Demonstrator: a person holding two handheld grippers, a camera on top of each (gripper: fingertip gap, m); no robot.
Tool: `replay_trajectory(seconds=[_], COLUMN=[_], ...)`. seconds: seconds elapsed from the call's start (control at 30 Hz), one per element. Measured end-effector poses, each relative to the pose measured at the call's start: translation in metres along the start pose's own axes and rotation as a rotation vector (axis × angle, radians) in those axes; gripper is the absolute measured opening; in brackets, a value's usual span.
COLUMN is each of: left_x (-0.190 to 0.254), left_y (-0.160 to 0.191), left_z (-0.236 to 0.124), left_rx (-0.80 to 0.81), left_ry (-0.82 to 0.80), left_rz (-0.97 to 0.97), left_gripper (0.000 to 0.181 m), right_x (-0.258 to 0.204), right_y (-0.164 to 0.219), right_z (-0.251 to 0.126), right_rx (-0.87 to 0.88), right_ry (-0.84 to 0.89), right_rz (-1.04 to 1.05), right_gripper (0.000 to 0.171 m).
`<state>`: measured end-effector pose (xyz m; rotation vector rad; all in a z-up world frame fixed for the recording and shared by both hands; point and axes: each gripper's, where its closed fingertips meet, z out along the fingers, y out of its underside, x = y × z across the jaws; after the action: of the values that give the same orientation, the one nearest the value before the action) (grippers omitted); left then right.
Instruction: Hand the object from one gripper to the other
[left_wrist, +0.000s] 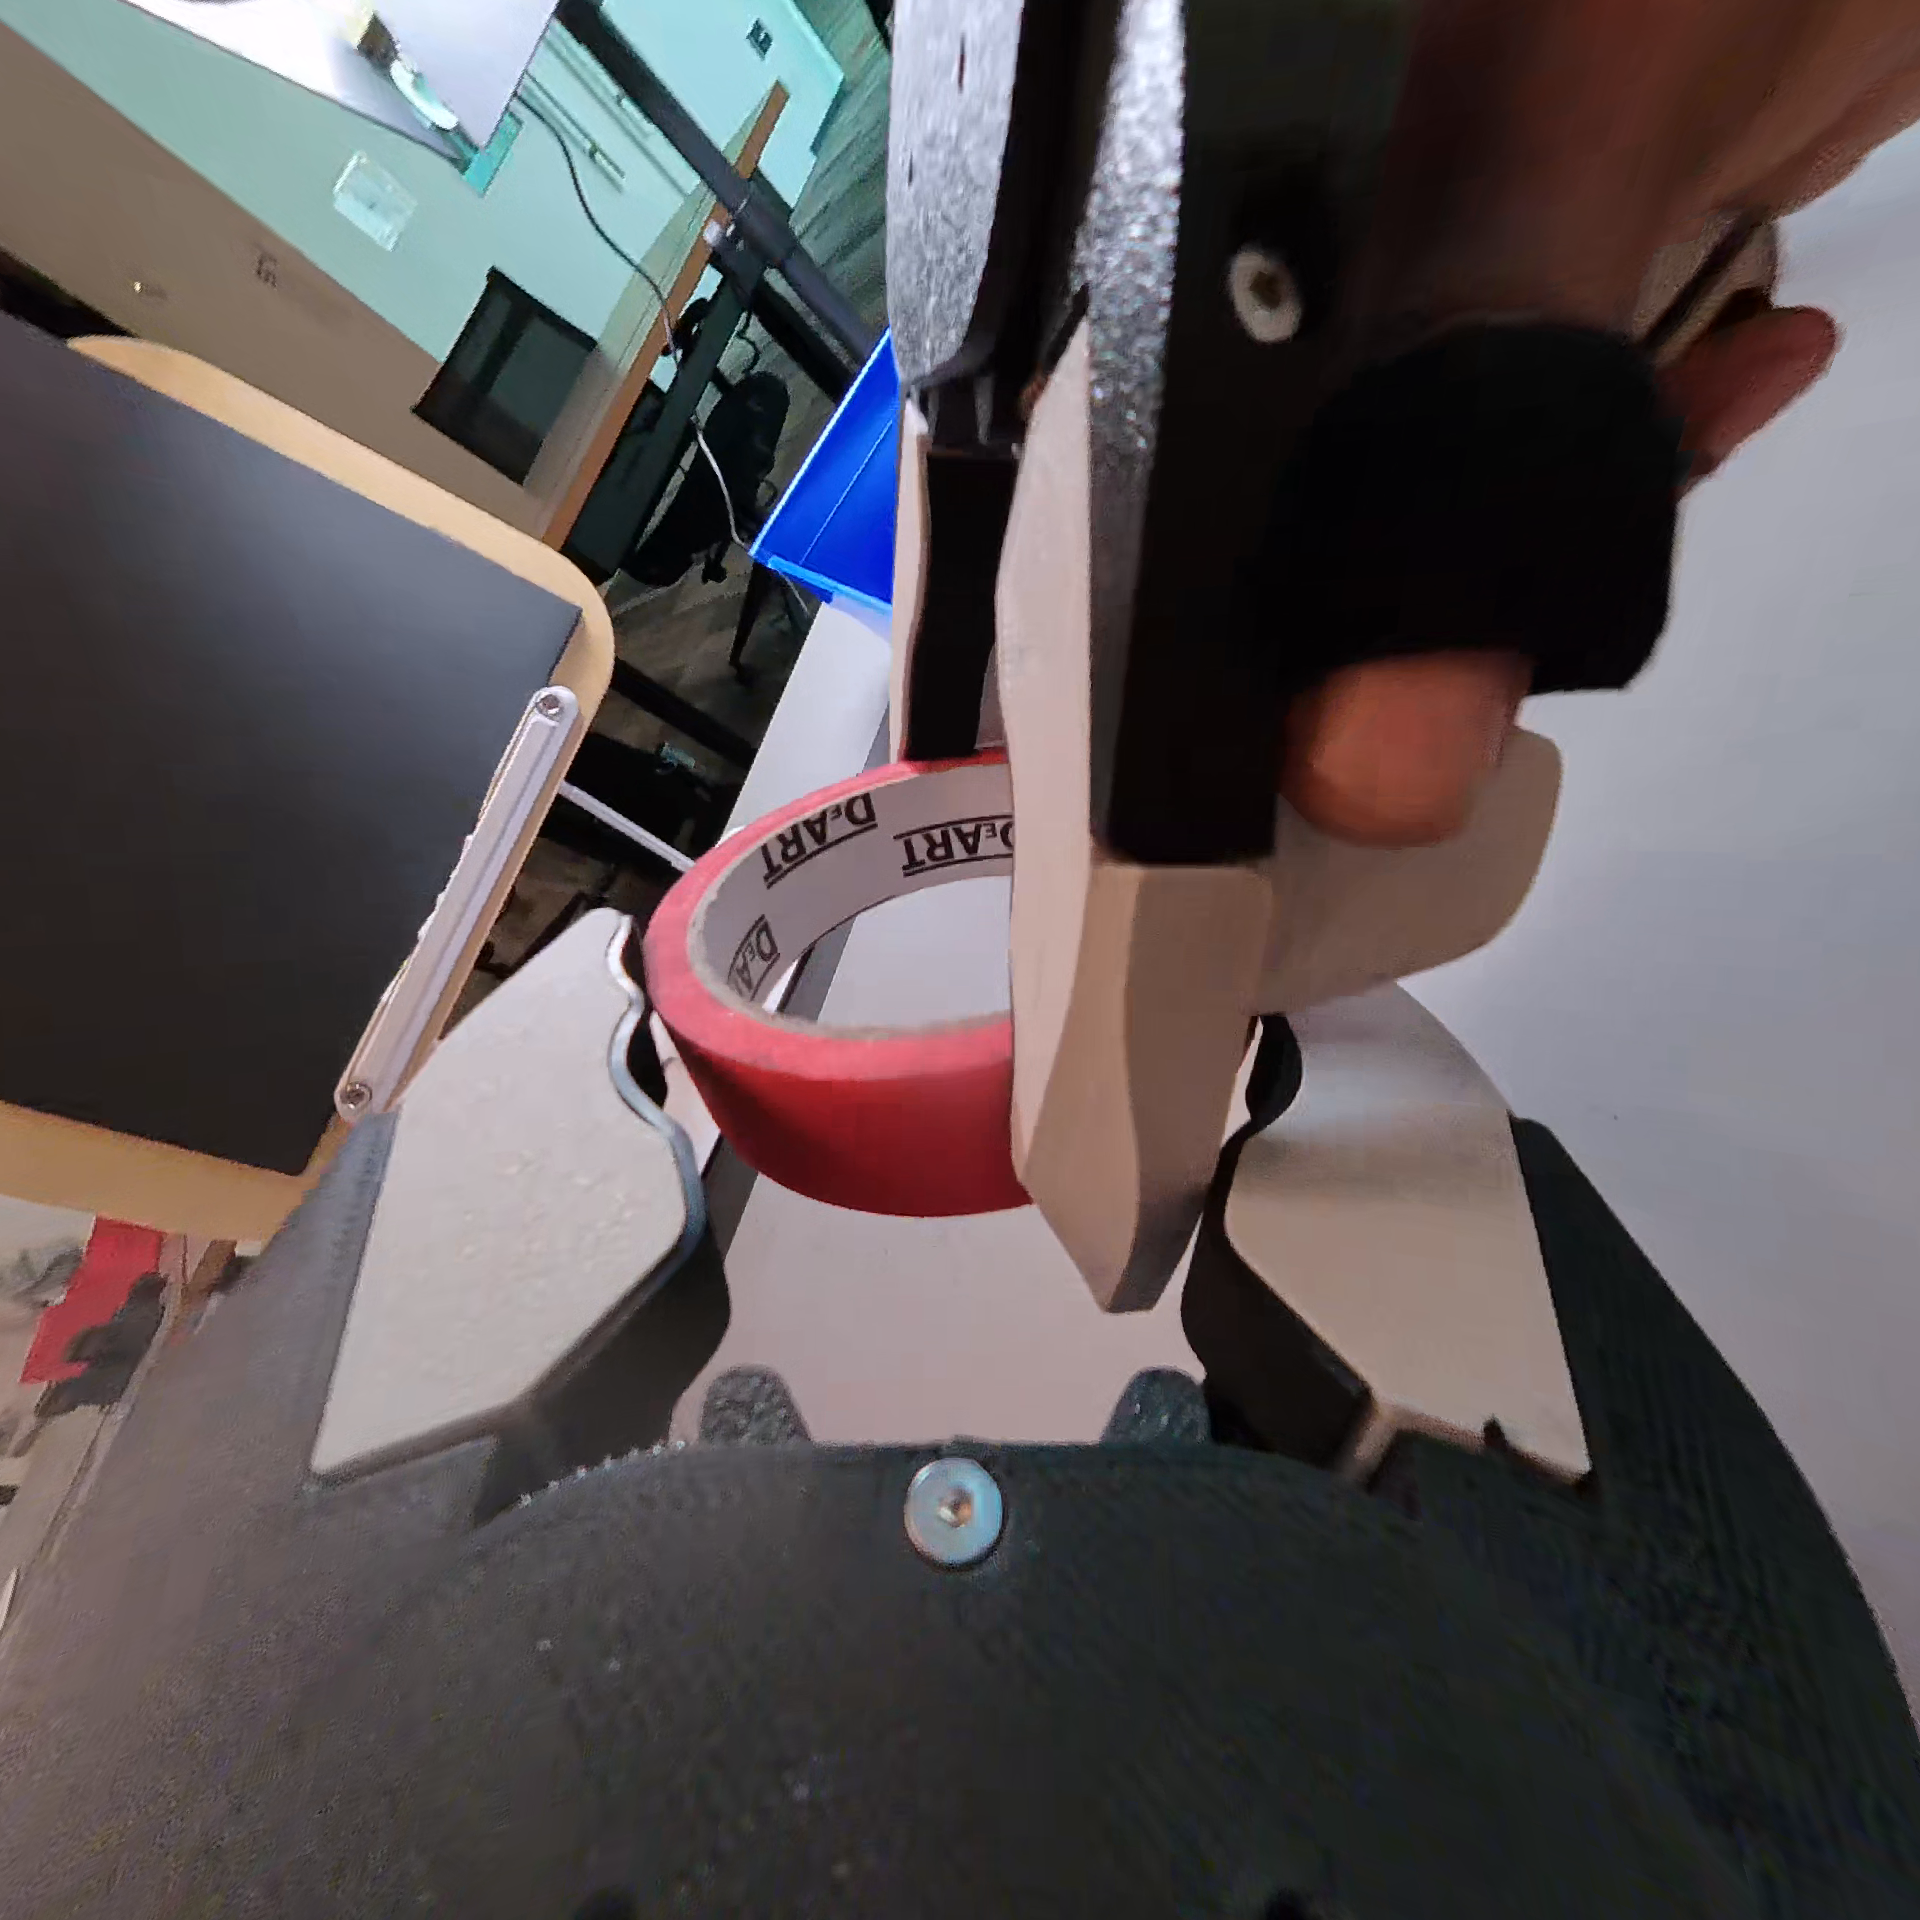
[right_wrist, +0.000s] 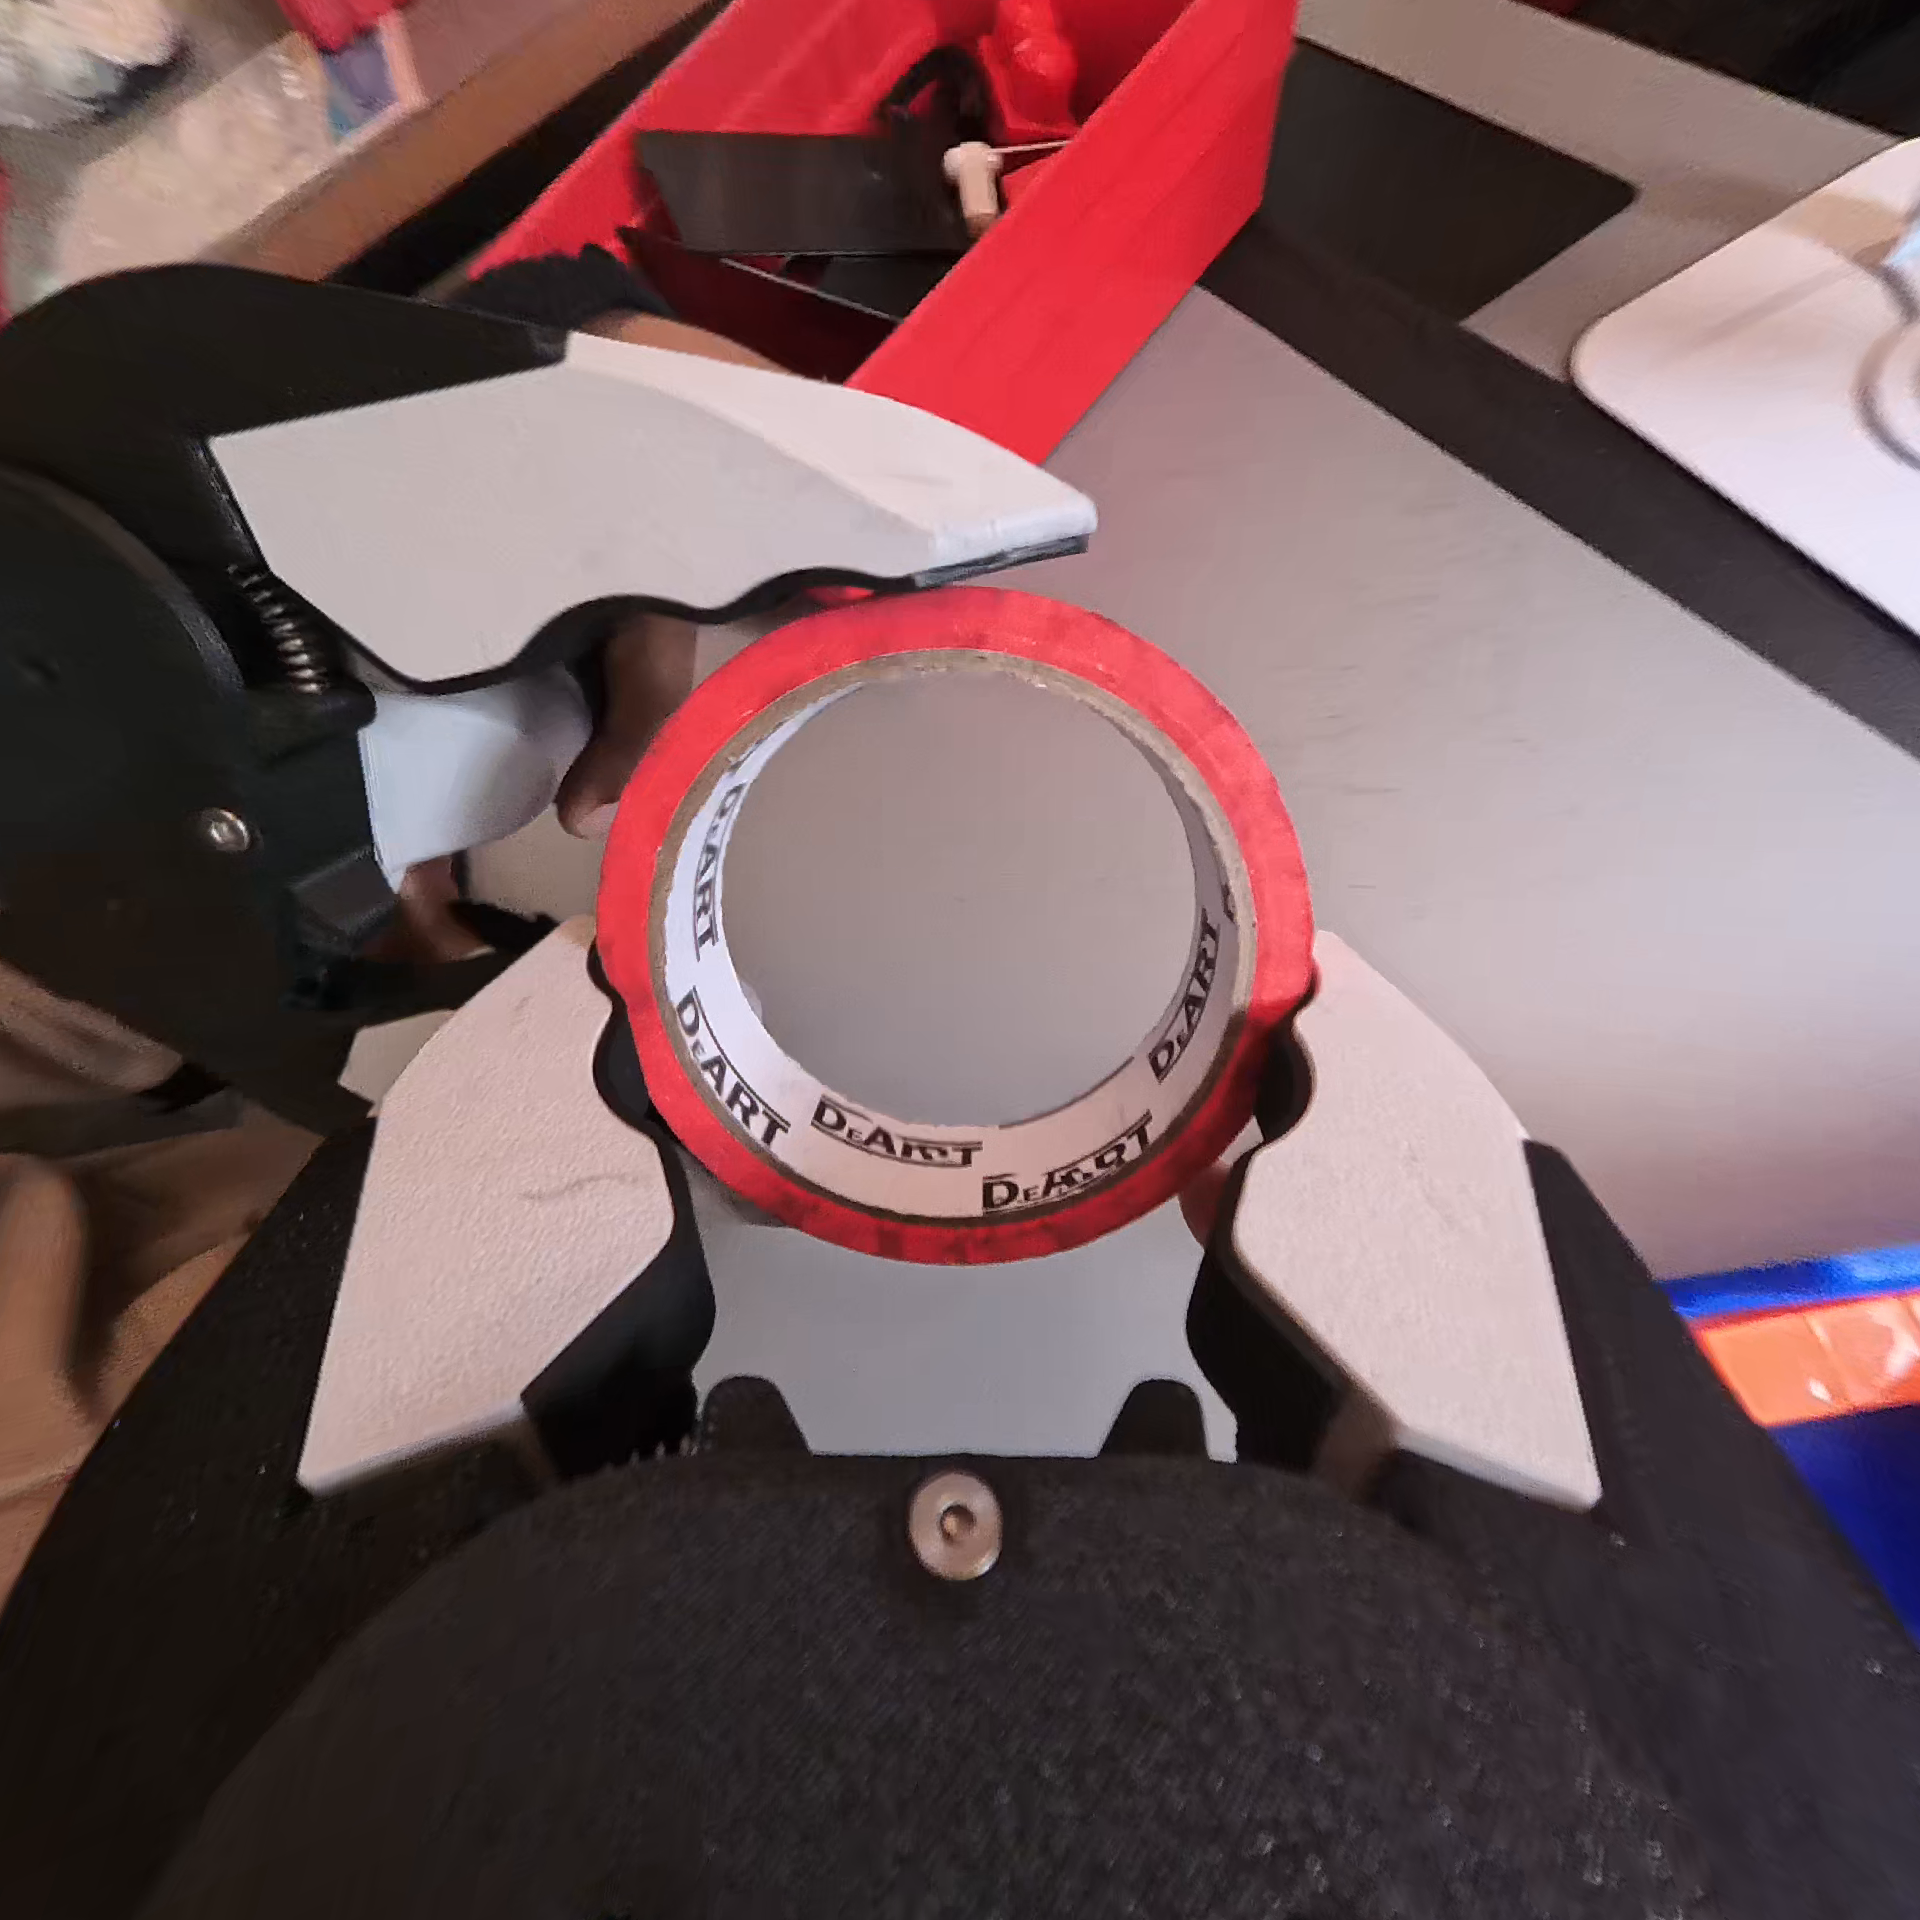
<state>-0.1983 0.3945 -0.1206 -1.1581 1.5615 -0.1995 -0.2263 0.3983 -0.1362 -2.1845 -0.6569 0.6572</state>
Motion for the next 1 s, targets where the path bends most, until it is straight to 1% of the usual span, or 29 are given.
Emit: replay_trajectory(seconds=[0.03,0.13,0.23,0.3,0.37,0.43,0.47,0.57,0.63,0.7,0.77,0.83,0.9,0.93,1.0], left_x=[-0.001,-0.003,-0.011,-0.016,-0.019,-0.024,-0.027,-0.034,-0.038,-0.039,-0.040,-0.038,-0.036,-0.036,-0.036], left_y=[0.002,0.005,0.018,0.011,0.004,-0.001,-0.004,-0.014,-0.020,-0.023,-0.026,-0.031,-0.036,-0.037,-0.037], left_z=[0.002,0.007,0.013,0.010,0.005,0.000,-0.004,-0.017,-0.026,-0.032,-0.036,-0.040,-0.043,-0.044,-0.046], left_rx=[-0.003,-0.011,-0.039,0.026,0.069,0.109,0.133,0.203,0.240,0.247,0.268,0.289,0.298,0.297,0.294], left_ry=[-0.009,-0.043,-0.119,-0.152,-0.157,-0.170,-0.169,-0.124,-0.072,-0.012,0.015,0.036,0.035,0.024,-0.004], left_rz=[-0.013,-0.038,0.012,-0.003,-0.026,-0.025,-0.031,-0.097,-0.175,-0.228,-0.251,-0.253,-0.226,-0.196,-0.132], left_gripper=[0.112,0.113,0.113,0.113,0.112,0.112,0.112,0.112,0.112,0.112,0.112,0.112,0.112,0.112,0.112], right_x=[0.002,0.005,0.006,0.007,0.004,-0.002,-0.005,-0.005,-0.001,0.001,0.001,-0.006,-0.019,-0.026,-0.043], right_y=[-0.001,-0.003,-0.015,-0.023,-0.027,-0.034,-0.040,-0.062,-0.068,-0.069,-0.067,-0.060,-0.053,-0.052,-0.051], right_z=[0.000,0.000,-0.008,-0.016,-0.020,-0.027,-0.034,-0.063,-0.081,-0.093,-0.095,-0.083,-0.069,-0.065,-0.062], right_rx=[0.000,0.009,0.067,0.114,0.132,0.177,0.218,0.380,0.448,0.476,0.469,0.417,0.371,0.365,0.363], right_ry=[0.031,0.094,0.132,0.156,0.161,0.113,0.076,-0.005,-0.036,-0.063,-0.069,-0.129,-0.269,-0.357,-0.550], right_rz=[-0.002,-0.012,-0.002,-0.020,-0.053,-0.061,-0.052,-0.029,-0.036,-0.038,-0.048,-0.032,0.027,0.071,0.149], right_gripper=[0.117,0.116,0.112,0.107,0.107,0.107,0.104,0.102,0.094,0.087,0.079,0.078,0.075,0.070,0.049])
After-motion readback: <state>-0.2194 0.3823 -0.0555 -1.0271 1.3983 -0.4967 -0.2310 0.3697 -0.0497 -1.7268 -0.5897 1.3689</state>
